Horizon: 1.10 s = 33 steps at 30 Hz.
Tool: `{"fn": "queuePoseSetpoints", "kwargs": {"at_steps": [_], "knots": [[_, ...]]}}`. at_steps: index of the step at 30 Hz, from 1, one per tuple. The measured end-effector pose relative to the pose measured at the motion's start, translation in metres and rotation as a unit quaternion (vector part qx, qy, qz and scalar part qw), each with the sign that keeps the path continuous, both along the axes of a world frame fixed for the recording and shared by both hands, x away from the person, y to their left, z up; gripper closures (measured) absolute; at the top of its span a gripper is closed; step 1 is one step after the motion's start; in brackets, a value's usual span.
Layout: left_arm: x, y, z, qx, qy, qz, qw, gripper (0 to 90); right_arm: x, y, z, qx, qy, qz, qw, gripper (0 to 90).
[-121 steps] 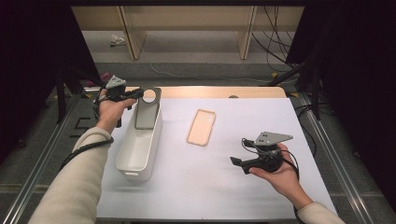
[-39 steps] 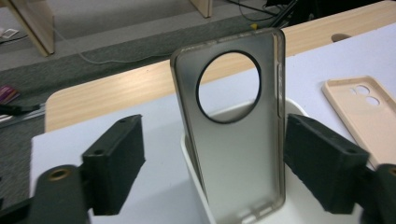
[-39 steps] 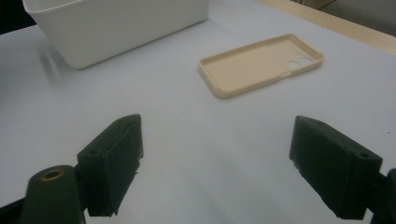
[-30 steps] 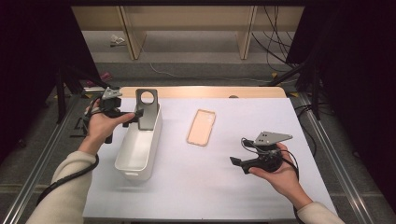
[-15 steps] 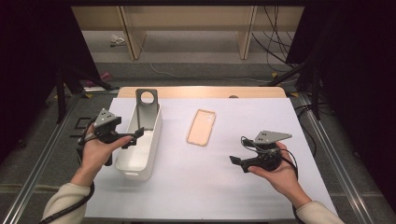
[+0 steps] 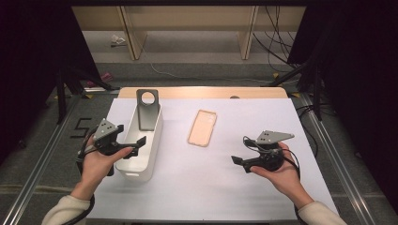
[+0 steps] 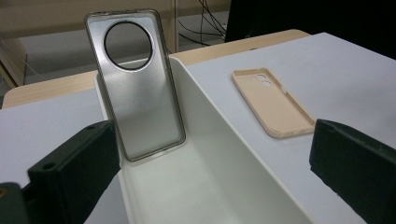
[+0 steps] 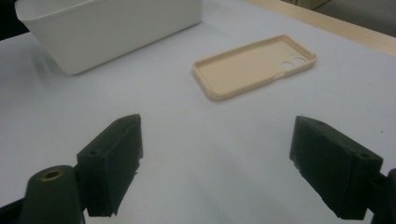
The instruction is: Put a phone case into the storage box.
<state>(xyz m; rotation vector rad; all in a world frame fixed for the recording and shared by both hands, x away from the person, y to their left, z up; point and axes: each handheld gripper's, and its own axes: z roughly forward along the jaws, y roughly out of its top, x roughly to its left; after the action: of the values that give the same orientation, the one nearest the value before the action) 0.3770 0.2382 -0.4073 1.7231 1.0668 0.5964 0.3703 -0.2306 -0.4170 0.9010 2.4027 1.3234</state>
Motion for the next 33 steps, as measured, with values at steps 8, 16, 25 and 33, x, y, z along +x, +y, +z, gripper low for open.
{"fn": "queuePoseSetpoints", "kwargs": {"at_steps": [8, 16, 25, 33], "knots": [[-0.001, -0.003, 0.001, 0.003, -0.003, -0.003, 1.0000, 2.1, -0.001, 0.000, 0.000, 0.001, -0.001, 0.000, 1.0000, 18.1], [-0.002, -0.003, 0.002, 0.003, -0.011, -0.003, 0.9999, 2.6, 0.001, 0.001, 0.000, 0.000, 0.000, -0.001, 1.0000, 17.9], [-0.007, -0.004, 0.004, 0.007, -0.022, 0.005, 0.9997, 4.9, -0.005, 0.006, 0.003, -0.010, -0.003, 0.012, 0.9999, 50.2], [-0.013, -0.002, 0.000, 0.006, -0.022, 0.003, 0.9997, 5.9, 0.007, 0.036, 0.008, -0.052, 0.000, 0.025, 0.9983, 88.7]]}}
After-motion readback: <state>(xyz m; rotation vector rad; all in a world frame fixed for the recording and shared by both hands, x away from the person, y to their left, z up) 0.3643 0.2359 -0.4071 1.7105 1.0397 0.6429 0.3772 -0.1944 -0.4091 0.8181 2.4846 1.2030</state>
